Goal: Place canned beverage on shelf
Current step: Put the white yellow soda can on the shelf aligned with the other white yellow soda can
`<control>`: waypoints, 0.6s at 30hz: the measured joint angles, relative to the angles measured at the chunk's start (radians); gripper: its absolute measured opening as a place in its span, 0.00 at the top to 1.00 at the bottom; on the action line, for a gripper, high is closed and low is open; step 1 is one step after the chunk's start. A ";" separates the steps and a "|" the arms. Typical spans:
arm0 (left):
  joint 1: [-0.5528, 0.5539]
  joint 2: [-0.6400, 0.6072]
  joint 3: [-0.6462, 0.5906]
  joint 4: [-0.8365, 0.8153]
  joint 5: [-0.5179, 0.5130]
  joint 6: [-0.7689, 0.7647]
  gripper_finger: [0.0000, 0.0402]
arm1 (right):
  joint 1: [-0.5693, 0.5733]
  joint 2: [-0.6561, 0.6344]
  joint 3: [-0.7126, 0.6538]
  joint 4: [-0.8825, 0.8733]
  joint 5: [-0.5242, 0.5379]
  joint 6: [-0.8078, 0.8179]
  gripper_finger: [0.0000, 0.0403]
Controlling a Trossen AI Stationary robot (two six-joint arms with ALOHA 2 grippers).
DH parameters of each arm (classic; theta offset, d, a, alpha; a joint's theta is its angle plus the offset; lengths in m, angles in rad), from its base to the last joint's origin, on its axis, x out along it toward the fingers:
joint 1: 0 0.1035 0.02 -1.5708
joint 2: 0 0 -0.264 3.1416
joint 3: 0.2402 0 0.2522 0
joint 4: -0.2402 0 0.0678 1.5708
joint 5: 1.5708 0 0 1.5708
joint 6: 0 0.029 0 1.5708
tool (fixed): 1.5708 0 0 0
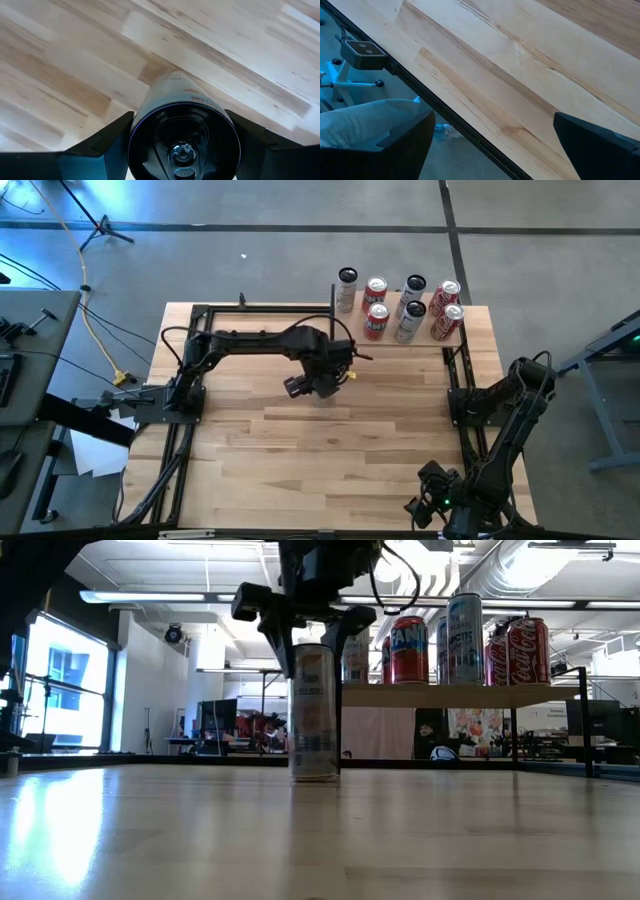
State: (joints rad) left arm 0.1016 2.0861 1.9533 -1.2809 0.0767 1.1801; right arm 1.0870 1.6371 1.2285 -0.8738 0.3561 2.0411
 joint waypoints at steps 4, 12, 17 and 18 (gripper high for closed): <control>-0.009 0.000 0.000 0.015 -0.001 -0.015 0.40 | 0.000 0.000 0.000 0.000 0.000 0.000 0.02; -0.013 0.000 0.000 0.012 -0.005 0.001 0.40 | 0.000 0.000 0.000 0.000 0.000 0.000 0.02; -0.017 0.000 0.000 0.014 -0.005 -0.001 0.40 | 0.000 0.000 0.000 0.000 0.000 0.000 0.02; -0.017 0.000 0.000 0.015 -0.005 -0.005 0.40 | 0.000 0.000 0.000 0.000 0.000 0.000 0.02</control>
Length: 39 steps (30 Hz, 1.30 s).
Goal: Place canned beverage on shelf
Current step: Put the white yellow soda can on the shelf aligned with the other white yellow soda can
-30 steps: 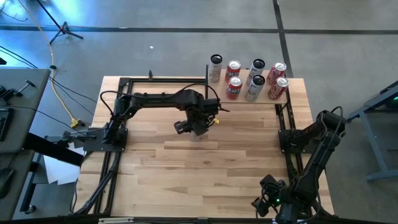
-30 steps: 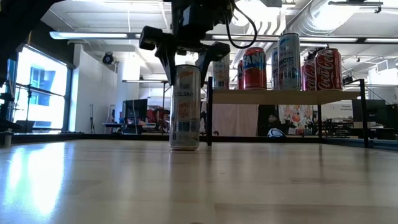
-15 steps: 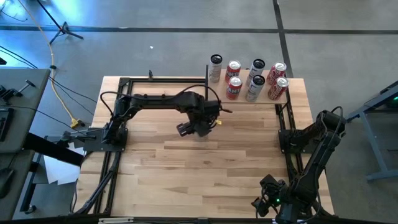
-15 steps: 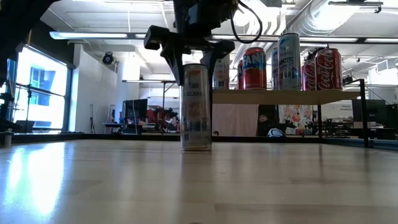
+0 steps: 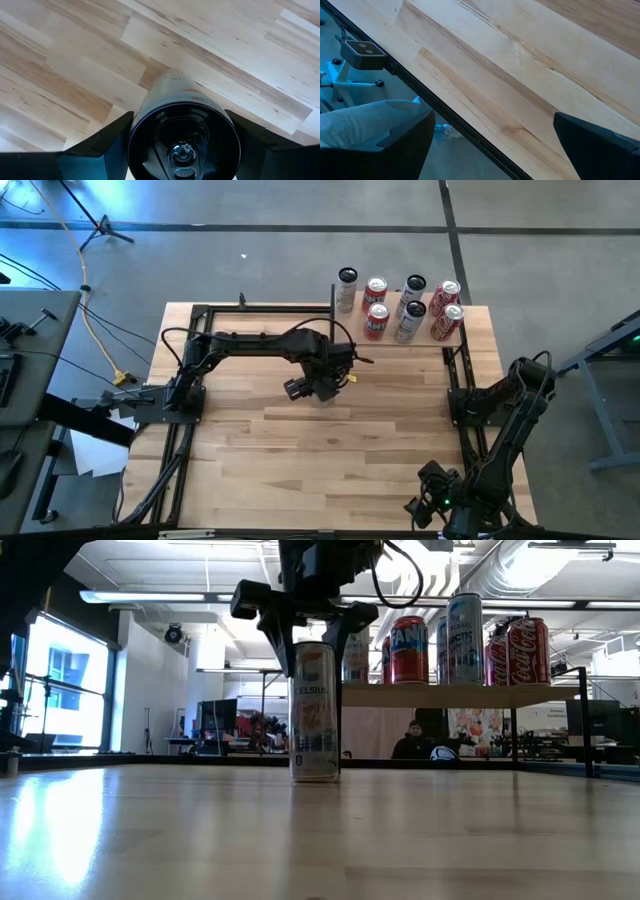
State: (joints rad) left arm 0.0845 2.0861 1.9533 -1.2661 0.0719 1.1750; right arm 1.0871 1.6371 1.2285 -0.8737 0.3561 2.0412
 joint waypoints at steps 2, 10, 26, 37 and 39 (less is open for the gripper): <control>0.000 0.000 0.000 0.000 0.001 -0.018 0.40 | 0.000 0.000 0.000 0.000 0.000 0.000 0.02; 0.000 -0.002 0.000 0.001 0.009 -0.048 0.30 | 0.000 0.000 0.000 0.000 0.000 0.000 0.02; -0.022 -0.094 0.001 -0.011 0.076 -0.169 0.13 | 0.000 0.000 0.000 0.003 0.000 0.000 0.02; -0.037 -0.348 0.001 -0.100 0.100 -0.553 0.13 | 0.000 0.000 0.000 0.011 0.000 0.000 0.02; -0.048 -0.394 0.001 -0.117 0.149 -0.711 0.13 | 0.000 0.000 0.000 0.011 0.000 0.000 0.02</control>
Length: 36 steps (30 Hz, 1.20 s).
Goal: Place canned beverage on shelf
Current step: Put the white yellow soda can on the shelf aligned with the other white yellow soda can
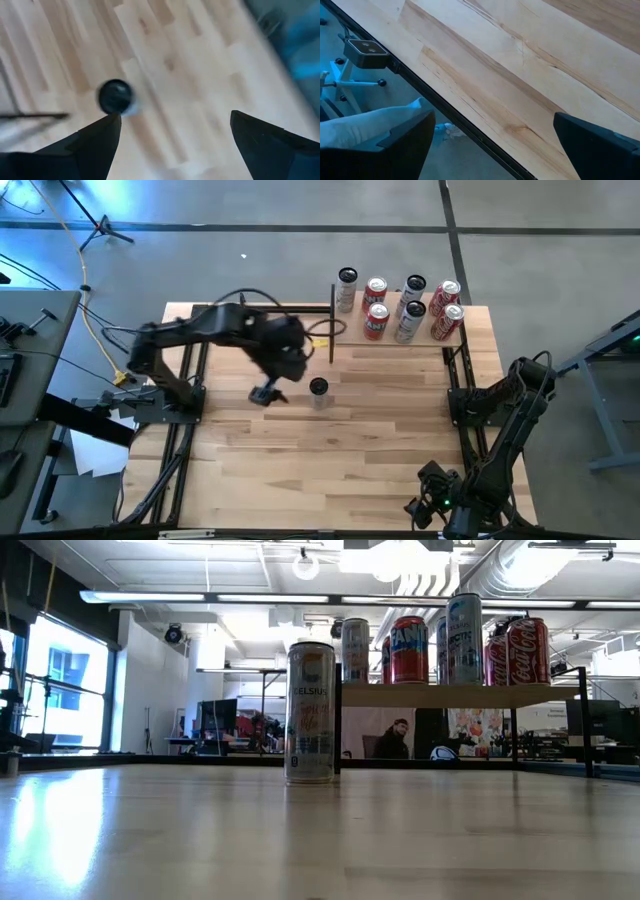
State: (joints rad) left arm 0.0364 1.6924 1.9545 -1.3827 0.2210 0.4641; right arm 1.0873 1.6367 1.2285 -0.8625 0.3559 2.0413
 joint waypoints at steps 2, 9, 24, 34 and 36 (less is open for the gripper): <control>-0.009 -0.043 0.000 -0.025 0.020 -0.138 0.13 | 0.000 0.000 0.000 0.001 0.000 0.000 0.02; -0.018 -0.199 -0.003 -0.189 -0.047 -0.446 0.13 | 0.000 0.000 0.000 0.008 0.000 0.000 0.02; -0.026 -0.652 -0.225 -0.138 -0.101 -0.647 0.13 | 0.000 0.000 0.000 0.015 0.000 0.000 0.02; -0.026 -1.048 -0.593 0.086 -0.102 -0.769 0.13 | 0.000 0.000 0.000 0.010 0.000 0.000 0.02; -0.026 -1.130 -0.679 0.132 -0.102 -0.795 0.13 | -0.001 0.000 0.000 0.001 0.011 -0.022 0.02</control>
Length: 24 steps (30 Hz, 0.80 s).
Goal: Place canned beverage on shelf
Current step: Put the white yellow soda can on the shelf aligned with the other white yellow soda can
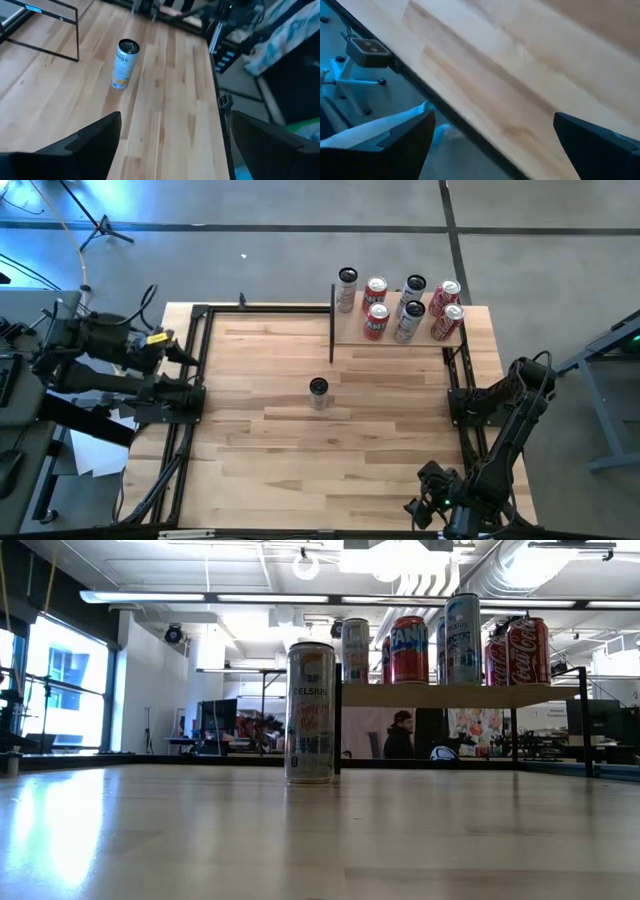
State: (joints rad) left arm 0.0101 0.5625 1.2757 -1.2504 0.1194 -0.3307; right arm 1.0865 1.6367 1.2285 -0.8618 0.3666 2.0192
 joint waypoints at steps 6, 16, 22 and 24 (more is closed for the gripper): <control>0.000 -0.229 -0.222 0.104 0.000 -0.034 0.13 | -0.030 0.000 0.000 -0.012 0.109 -0.064 0.02; 0.001 -0.467 -0.448 0.148 -0.001 -0.103 0.13 | -0.120 0.000 0.000 0.091 0.229 0.148 0.02; 0.001 -0.535 -0.528 0.147 -0.004 -0.131 0.13 | -0.196 0.002 0.000 0.122 0.364 0.085 0.02; 0.001 -0.544 -0.546 0.152 -0.014 -0.136 0.13 | -0.227 0.003 0.000 0.130 0.383 0.110 0.02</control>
State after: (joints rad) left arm 0.0109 0.0182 0.7294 -1.0987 0.1054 -0.4671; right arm 0.8595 1.6398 1.2289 -0.7316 0.7494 2.1297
